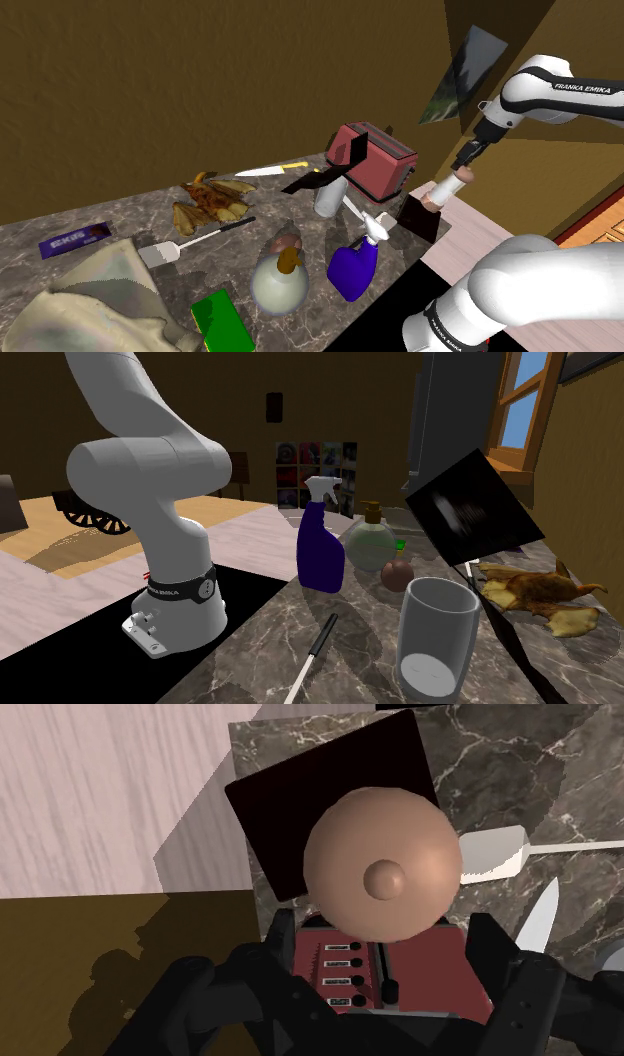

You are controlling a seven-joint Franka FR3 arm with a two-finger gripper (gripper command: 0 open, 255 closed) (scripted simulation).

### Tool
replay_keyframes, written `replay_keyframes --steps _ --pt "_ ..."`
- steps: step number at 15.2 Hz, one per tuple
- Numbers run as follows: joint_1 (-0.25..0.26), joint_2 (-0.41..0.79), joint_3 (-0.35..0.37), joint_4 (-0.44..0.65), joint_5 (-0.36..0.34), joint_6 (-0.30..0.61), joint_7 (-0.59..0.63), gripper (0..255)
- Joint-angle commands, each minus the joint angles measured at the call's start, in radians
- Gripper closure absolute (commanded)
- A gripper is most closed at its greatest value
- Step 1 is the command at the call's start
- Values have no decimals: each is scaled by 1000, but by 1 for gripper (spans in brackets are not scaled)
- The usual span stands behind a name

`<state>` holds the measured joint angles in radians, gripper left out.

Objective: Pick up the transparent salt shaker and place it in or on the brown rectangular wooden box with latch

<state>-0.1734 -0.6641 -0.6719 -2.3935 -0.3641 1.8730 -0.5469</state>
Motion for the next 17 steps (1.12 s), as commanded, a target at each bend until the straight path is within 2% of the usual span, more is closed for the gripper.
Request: replay_keyframes --steps 1,5,9,17 --pt "0 0 0 0 0 0 0 0" --pt "0 0 0 0 0 0 0 0" --pt "5 -11 40 115 26 -127 -7 0" --pt "5 -11 40 115 26 -127 -7 0"
